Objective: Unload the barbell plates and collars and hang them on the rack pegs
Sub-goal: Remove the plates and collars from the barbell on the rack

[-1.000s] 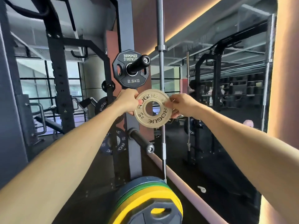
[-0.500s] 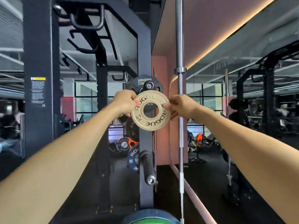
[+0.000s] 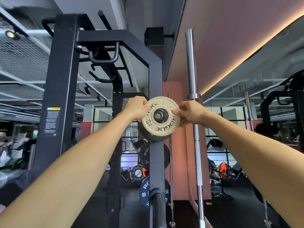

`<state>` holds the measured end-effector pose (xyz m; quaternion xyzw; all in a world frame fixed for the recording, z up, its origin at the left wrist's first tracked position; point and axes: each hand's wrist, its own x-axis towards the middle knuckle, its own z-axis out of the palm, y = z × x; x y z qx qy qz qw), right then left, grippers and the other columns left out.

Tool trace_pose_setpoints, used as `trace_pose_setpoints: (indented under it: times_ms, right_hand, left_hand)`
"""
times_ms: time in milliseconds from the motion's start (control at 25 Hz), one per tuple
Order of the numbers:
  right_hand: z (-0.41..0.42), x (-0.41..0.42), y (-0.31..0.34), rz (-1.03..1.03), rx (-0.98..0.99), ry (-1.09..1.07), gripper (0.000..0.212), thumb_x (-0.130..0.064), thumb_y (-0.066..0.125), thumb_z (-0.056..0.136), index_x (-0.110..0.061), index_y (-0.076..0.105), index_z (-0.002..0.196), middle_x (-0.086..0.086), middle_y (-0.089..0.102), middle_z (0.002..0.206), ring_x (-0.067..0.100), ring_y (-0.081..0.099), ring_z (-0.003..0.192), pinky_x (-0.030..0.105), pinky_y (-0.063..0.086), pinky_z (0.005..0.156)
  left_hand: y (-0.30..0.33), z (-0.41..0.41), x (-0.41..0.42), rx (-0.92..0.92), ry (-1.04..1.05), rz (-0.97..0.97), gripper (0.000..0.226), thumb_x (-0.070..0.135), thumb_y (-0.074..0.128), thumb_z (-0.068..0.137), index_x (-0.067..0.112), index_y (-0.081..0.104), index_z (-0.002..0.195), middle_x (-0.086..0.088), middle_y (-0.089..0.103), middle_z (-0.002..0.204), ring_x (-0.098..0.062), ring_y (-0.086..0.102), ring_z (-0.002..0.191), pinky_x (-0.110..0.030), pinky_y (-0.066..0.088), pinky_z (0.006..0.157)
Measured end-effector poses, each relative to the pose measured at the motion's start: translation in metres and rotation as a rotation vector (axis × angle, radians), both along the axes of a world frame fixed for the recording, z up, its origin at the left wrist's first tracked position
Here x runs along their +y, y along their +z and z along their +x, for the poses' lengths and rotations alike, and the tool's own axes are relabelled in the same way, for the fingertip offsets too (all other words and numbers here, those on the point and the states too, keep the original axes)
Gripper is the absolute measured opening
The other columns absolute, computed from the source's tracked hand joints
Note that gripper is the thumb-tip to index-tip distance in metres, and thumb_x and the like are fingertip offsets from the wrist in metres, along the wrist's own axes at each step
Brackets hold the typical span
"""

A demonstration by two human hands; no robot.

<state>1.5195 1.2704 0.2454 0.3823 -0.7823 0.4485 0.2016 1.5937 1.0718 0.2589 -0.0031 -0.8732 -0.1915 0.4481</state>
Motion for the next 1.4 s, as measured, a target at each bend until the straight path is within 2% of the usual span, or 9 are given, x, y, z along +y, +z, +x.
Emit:
trace_pose_setpoints:
  times_ms: [120, 240, 400, 560, 800, 1000, 1080, 1200, 1400]
  right_hand:
    - [-0.025, -0.016, -0.001, -0.01, -0.008, 0.001, 0.016, -0.02, 0.057, 0.096, -0.005, 0.055, 0.091, 0.015, 0.066, 0.073, 0.025, 0.067, 0.057, 0.03, 0.059, 0.052]
    - [-0.051, -0.029, 0.0, -0.037, -0.01, -0.025, 0.016, -0.021, 0.06, 0.094, -0.01, 0.054, 0.084, 0.014, 0.067, 0.072, 0.026, 0.066, 0.057, 0.028, 0.057, 0.048]
    - [-0.087, -0.046, -0.001, -0.066, -0.008, -0.074, 0.023, -0.022, 0.063, 0.093, -0.008, 0.053, 0.077, 0.018, 0.067, 0.069, 0.029, 0.067, 0.055, 0.031, 0.058, 0.048]
    - [-0.117, -0.06, -0.007, -0.114, -0.012, -0.11, 0.028, -0.022, 0.063, 0.093, -0.005, 0.052, 0.073, 0.019, 0.066, 0.065, 0.029, 0.066, 0.053, 0.033, 0.059, 0.048]
    - [-0.16, -0.073, -0.012, -0.018, -0.036, -0.176, 0.041, -0.029, 0.061, 0.093, 0.004, 0.055, 0.069, 0.02, 0.064, 0.056, 0.027, 0.063, 0.039, 0.029, 0.052, 0.038]
    - [-0.168, -0.071, -0.012, -0.066, -0.034, -0.148, 0.043, -0.033, 0.067, 0.089, 0.003, 0.057, 0.068, 0.019, 0.065, 0.057, 0.029, 0.064, 0.044, 0.03, 0.055, 0.041]
    - [-0.167, -0.074, -0.017, -0.085, -0.017, -0.19, 0.039, -0.034, 0.064, 0.091, -0.003, 0.054, 0.07, 0.018, 0.065, 0.061, 0.031, 0.064, 0.047, 0.034, 0.057, 0.045]
    - [-0.166, -0.078, -0.034, -0.079, 0.056, -0.284, 0.036, -0.039, 0.059, 0.092, -0.013, 0.049, 0.069, 0.015, 0.068, 0.073, 0.035, 0.067, 0.067, 0.043, 0.058, 0.065]
    - [-0.126, -0.081, -0.074, 0.068, 0.127, -0.261, 0.024, -0.04, 0.06, 0.089, -0.017, 0.055, 0.09, 0.004, 0.066, 0.098, 0.028, 0.061, 0.098, 0.028, 0.042, 0.077]
  left_hand:
    - [0.002, -0.024, -0.013, 0.001, 0.049, -0.02, 0.012, 0.021, 0.058, 0.097, 0.013, 0.064, 0.104, -0.009, 0.066, 0.089, -0.018, 0.062, 0.057, -0.025, 0.051, 0.053]
    - [-0.002, -0.055, -0.027, -0.005, 0.028, 0.03, 0.013, 0.023, 0.059, 0.097, 0.015, 0.064, 0.105, -0.01, 0.068, 0.094, -0.027, 0.069, 0.073, -0.036, 0.059, 0.069]
    - [-0.008, -0.097, -0.043, -0.006, 0.033, 0.065, 0.017, 0.024, 0.061, 0.095, 0.013, 0.065, 0.108, -0.014, 0.068, 0.1, -0.033, 0.07, 0.082, -0.043, 0.059, 0.077]
    - [-0.011, -0.129, -0.053, 0.016, 0.073, 0.057, 0.019, 0.019, 0.062, 0.091, 0.005, 0.063, 0.105, -0.017, 0.068, 0.105, -0.036, 0.068, 0.089, -0.045, 0.058, 0.08]
    - [-0.022, -0.17, -0.068, 0.089, 0.124, 0.096, 0.04, 0.027, 0.074, 0.08, 0.018, 0.041, 0.102, -0.007, 0.045, 0.112, -0.03, 0.052, 0.099, -0.045, 0.047, 0.087]
    - [-0.017, -0.175, -0.071, 0.09, 0.162, 0.092, 0.041, 0.03, 0.074, 0.079, 0.02, 0.04, 0.1, -0.005, 0.044, 0.109, -0.03, 0.053, 0.094, -0.044, 0.048, 0.083]
    - [-0.024, -0.17, -0.064, 0.11, 0.189, 0.046, 0.035, 0.031, 0.069, 0.085, 0.02, 0.038, 0.099, -0.006, 0.042, 0.111, -0.032, 0.053, 0.095, -0.048, 0.048, 0.085]
    - [-0.041, -0.158, -0.061, 0.085, 0.131, 0.035, 0.028, 0.028, 0.062, 0.087, 0.021, 0.04, 0.102, -0.003, 0.043, 0.108, -0.031, 0.054, 0.096, -0.045, 0.049, 0.083]
    - [-0.081, -0.102, -0.075, -0.11, 0.177, 0.009, 0.044, 0.046, 0.066, 0.082, 0.029, 0.045, 0.115, 0.0, 0.051, 0.116, -0.026, 0.056, 0.106, -0.045, 0.049, 0.092]
